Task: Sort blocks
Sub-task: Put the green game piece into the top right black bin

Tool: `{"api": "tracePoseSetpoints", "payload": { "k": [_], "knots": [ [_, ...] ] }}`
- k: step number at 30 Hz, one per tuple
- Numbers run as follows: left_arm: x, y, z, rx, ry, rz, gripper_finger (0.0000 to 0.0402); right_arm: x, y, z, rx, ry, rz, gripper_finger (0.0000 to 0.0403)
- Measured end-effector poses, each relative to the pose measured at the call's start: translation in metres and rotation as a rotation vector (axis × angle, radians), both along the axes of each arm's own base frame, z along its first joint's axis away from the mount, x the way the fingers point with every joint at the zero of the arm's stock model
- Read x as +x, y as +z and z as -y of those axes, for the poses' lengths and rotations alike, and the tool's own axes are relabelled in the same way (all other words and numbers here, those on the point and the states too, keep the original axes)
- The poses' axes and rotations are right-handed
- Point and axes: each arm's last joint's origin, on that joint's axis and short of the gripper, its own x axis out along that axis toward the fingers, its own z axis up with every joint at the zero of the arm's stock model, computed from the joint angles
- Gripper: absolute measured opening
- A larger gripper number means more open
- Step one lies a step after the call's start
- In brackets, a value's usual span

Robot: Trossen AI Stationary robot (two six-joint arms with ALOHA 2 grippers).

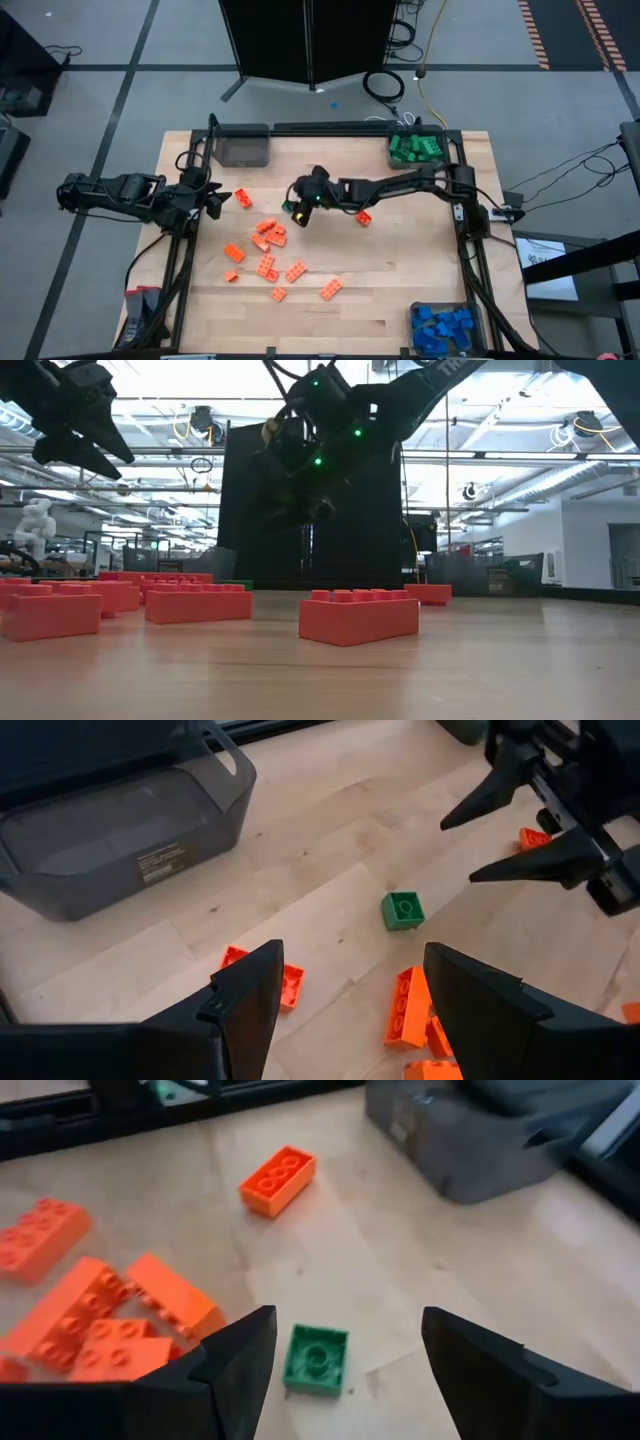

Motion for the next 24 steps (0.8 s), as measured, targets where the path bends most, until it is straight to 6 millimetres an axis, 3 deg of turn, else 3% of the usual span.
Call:
{"api": "tracePoseSetpoints", "payload": {
  "k": [8,16,24],
  "knots": [
    [0.000,0.000,0.000,0.000,-0.001,-0.002,0.0244,0.002,0.004,-0.010,-0.118,-0.059,0.018,0.0246],
    [0.000,0.000,0.000,-0.004,-0.005,-0.005,0.0244,0.013,-0.032,-0.014,-0.056,-0.082,0.033,0.0246],
    [0.001,-0.001,0.001,-0.020,-0.020,-0.015,0.0244,0.018,-0.049,-0.012,-0.033,-0.097,0.067,0.0246]
  ]
}}
